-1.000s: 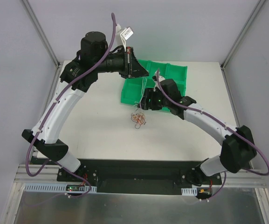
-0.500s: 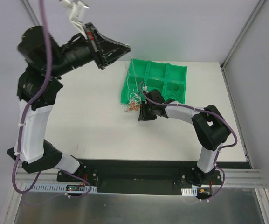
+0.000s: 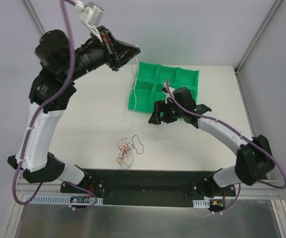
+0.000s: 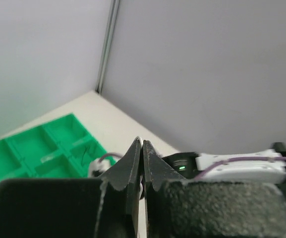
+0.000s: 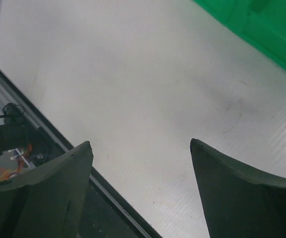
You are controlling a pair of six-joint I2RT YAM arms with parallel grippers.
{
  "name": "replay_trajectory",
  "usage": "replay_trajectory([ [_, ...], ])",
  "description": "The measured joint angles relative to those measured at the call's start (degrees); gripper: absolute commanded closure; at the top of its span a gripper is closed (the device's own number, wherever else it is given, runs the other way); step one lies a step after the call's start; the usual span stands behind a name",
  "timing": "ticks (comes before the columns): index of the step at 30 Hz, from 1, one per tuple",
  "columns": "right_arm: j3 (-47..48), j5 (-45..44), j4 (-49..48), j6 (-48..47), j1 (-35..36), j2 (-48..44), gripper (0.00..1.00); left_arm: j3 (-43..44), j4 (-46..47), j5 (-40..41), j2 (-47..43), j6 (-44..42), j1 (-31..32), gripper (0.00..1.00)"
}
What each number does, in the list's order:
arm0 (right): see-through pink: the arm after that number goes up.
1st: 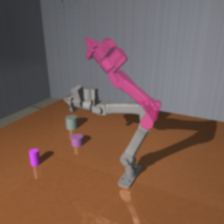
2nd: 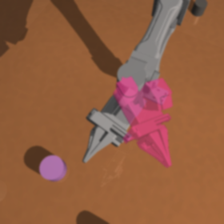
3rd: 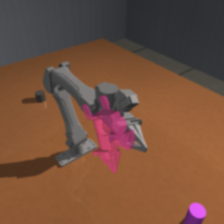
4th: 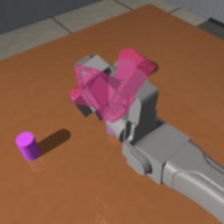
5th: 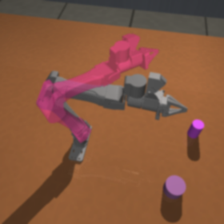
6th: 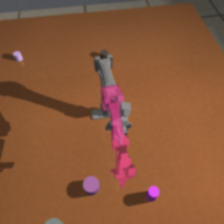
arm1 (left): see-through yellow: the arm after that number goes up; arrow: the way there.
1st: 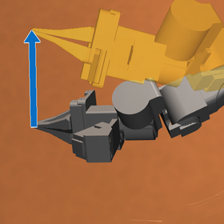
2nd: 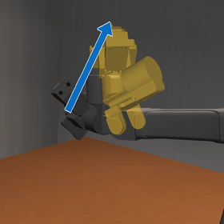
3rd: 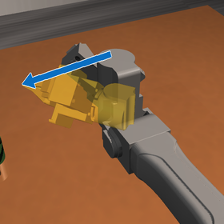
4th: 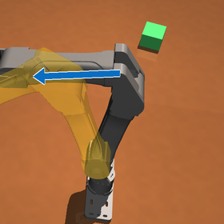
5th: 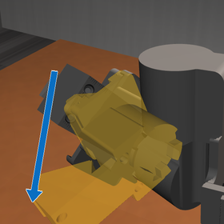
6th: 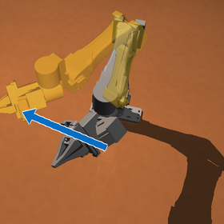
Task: Untangle the cables
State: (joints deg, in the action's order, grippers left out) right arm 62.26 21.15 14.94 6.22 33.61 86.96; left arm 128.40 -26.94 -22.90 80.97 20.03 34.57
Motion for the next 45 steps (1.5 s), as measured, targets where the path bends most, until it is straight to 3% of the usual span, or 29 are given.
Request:
replay_trajectory([
  [4,-4.3,1.9,-6.1,-0.3,2.0,-11.7,0.17,-4.9,-1.6,0.8,2.7,0.1,0.0,1.0],
  [9,-8.3,2.9,-17.0,-0.3,3.3,-18.8,0.17,-7.4,-2.9,0.8,3.1,0.4,0.0,1.0],
  [15,-8.0,1.5,-19.0,-2.1,3.3,-19.0,0.22,-8.0,-2.5,0.7,1.9,1.1,0.0,1.0],
  [26,-1.4,-4.5,-17.7,-1.5,-1.2,-14.2,0.22,-6.6,-1.9,-1.0,4.3,3.9,0.0,1.0],
  [34,0.2,-3.3,-17.3,-0.3,0.0,-10.3,0.22,-5.9,-1.8,-2.5,6.9,6.6,0.0,1.0],
  [45,-6.7,2.4,-19.0,-1.1,-0.6,-17.0,0.2,-6.8,-1.6,-2.6,6.6,8.3,0.0,1.0],
])
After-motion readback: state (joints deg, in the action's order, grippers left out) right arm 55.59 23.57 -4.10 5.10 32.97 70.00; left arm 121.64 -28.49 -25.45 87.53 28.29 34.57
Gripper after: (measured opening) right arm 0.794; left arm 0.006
